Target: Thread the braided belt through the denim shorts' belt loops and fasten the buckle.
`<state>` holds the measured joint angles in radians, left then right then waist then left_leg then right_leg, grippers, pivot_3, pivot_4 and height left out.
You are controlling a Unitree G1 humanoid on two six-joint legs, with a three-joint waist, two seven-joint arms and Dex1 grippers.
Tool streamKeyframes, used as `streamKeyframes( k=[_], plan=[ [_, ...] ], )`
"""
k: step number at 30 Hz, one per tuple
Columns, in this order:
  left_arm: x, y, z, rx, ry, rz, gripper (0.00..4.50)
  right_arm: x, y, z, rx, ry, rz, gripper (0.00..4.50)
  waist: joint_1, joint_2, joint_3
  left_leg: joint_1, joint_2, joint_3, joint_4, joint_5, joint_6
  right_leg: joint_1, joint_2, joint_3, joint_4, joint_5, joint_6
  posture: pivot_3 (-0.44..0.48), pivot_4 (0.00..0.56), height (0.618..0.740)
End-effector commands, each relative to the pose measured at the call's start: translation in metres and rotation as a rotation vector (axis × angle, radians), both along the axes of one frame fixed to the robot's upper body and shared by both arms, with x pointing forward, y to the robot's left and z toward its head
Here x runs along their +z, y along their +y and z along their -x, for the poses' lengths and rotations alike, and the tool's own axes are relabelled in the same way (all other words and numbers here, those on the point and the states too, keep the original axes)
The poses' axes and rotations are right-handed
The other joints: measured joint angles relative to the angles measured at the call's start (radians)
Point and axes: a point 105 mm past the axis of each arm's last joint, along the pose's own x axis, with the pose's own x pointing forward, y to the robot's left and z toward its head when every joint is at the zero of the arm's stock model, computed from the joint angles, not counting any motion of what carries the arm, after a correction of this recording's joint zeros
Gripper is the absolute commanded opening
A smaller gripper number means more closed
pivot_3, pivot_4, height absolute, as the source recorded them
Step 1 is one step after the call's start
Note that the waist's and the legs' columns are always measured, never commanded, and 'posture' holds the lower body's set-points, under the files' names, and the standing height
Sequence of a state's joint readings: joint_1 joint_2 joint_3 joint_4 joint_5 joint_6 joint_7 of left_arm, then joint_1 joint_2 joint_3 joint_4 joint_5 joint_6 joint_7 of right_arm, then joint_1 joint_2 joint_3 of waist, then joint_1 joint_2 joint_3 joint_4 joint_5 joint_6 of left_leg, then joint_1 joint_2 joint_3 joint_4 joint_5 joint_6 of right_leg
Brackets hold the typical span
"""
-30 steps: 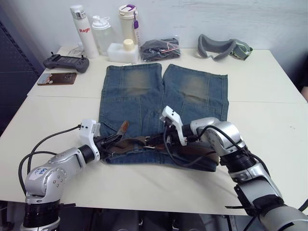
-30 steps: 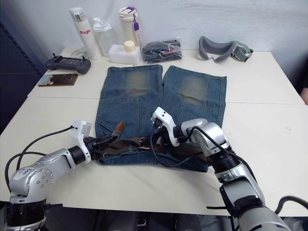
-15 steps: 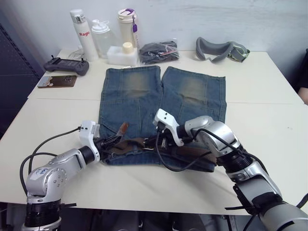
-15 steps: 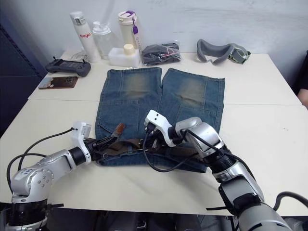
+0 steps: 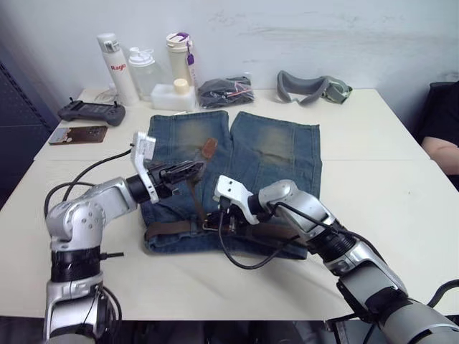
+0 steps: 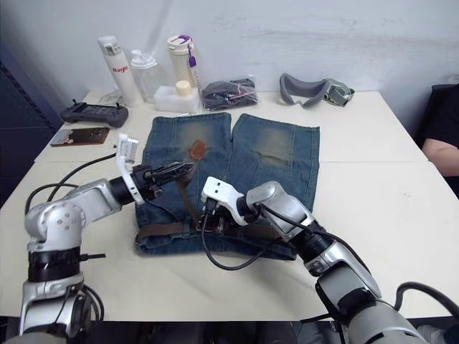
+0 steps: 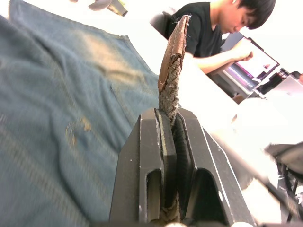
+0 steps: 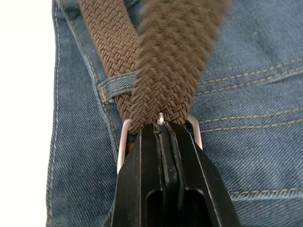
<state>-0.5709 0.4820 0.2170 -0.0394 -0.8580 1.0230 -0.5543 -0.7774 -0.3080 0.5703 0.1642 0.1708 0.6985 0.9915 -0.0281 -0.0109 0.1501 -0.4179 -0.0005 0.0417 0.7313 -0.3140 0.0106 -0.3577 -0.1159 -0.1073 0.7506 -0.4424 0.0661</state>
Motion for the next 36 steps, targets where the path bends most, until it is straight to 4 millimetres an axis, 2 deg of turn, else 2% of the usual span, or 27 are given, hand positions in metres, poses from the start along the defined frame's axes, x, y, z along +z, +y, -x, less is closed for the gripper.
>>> streamKeyframes(
  k=[1, 5, 11, 15, 18, 20, 22, 25, 28, 32, 36],
  plan=[
    [0.042, -0.018, -0.016, -0.069, -0.146, 0.038, 0.00, -0.107, -0.052, 0.026, -0.069, 0.200, 0.380, 0.08, 0.001, 0.000, 0.000, -0.001, 0.000, 0.000, -0.001, 0.001, -0.001, 0.000, 0.001, -0.001, 0.000, 0.000, -0.001, 0.000, 0.150, 0.656],
    [0.070, -0.048, -0.027, -0.185, -0.207, 0.074, 0.00, -0.114, -0.052, 0.032, -0.036, 0.186, 0.407, 0.08, 0.002, -0.001, 0.001, -0.002, 0.000, 0.000, -0.006, 0.003, -0.005, -0.002, 0.001, -0.001, 0.000, 0.004, 0.000, 0.000, 0.150, 0.656],
    [0.093, -0.082, -0.057, -0.222, -0.258, 0.117, 0.00, -0.142, -0.063, 0.048, 0.042, 0.176, 0.546, 0.08, 0.009, -0.002, 0.001, 0.001, 0.000, 0.000, -0.011, 0.008, -0.011, 0.000, 0.001, -0.002, -0.002, 0.007, 0.000, 0.000, 0.150, 0.656],
    [0.119, -0.110, -0.063, -0.272, -0.315, 0.150, 0.00, -0.144, -0.063, 0.050, 0.033, 0.191, 0.551, 0.08, 0.017, 0.000, 0.002, 0.008, 0.003, 0.000, -0.019, 0.008, -0.012, 0.006, 0.001, -0.006, -0.017, 0.010, 0.004, 0.000, 0.150, 0.656],
    [0.149, -0.130, -0.057, -0.334, -0.363, 0.227, 0.00, -0.146, -0.062, 0.051, 0.045, 0.192, 0.558, 0.08, 0.023, 0.001, 0.002, 0.012, 0.004, 0.000, -0.023, 0.008, -0.012, 0.016, 0.001, -0.008, -0.026, 0.013, 0.006, 0.000, 0.150, 0.656],
    [0.167, -0.147, -0.043, -0.433, -0.409, 0.270, 0.00, -0.148, -0.062, 0.052, 0.051, 0.194, 0.561, 0.08, 0.026, 0.001, 0.002, 0.013, 0.004, 0.000, -0.028, 0.008, -0.012, 0.016, 0.001, -0.008, -0.031, 0.015, 0.007, 0.000, 0.150, 0.656],
    [0.176, -0.161, -0.025, -0.565, -0.442, 0.304, 0.00, -0.151, -0.061, 0.052, 0.046, 0.197, 0.550, 0.08, 0.027, 0.002, 0.003, 0.014, 0.004, 0.000, -0.033, 0.009, -0.012, 0.015, 0.001, -0.011, -0.036, 0.018, 0.006, 0.000, 0.150, 0.656],
    [0.175, -0.170, -0.010, -0.687, -0.440, 0.323, 0.00, -0.154, -0.060, 0.051, 0.040, 0.188, 0.539, 0.08, 0.027, 0.005, 0.005, 0.013, 0.005, 0.000, -0.033, 0.009, -0.012, 0.016, 0.001, -0.013, -0.037, 0.024, 0.000, 0.000, 0.150, 0.656],
    [0.167, -0.172, -0.008, -0.709, -0.447, 0.287, 0.00, -0.158, -0.061, 0.051, 0.037, 0.187, 0.540, 0.08, 0.026, 0.005, 0.006, 0.013, 0.005, 0.000, -0.033, 0.010, -0.013, 0.016, 0.001, -0.013, -0.037, 0.025, 0.001, 0.000, 0.150, 0.656],
    [0.153, -0.163, -0.031, -0.547, -0.408, 0.207, 0.00, -0.161, -0.064, 0.050, 0.033, 0.190, 0.531, 0.08, 0.024, 0.006, 0.006, 0.014, 0.005, 0.000, -0.034, 0.010, -0.014, 0.016, 0.001, -0.013, -0.037, 0.025, 0.001, 0.000, 0.150, 0.656],
    [0.131, -0.126, -0.058, -0.346, -0.345, 0.094, 0.00, -0.157, -0.070, 0.040, -0.030, 0.176, 0.468, 0.08, 0.022, 0.006, 0.005, 0.015, 0.005, 0.000, -0.035, 0.010, -0.014, 0.016, 0.001, -0.013, -0.037, 0.023, 0.004, 0.000, 0.150, 0.656]
  ],
)
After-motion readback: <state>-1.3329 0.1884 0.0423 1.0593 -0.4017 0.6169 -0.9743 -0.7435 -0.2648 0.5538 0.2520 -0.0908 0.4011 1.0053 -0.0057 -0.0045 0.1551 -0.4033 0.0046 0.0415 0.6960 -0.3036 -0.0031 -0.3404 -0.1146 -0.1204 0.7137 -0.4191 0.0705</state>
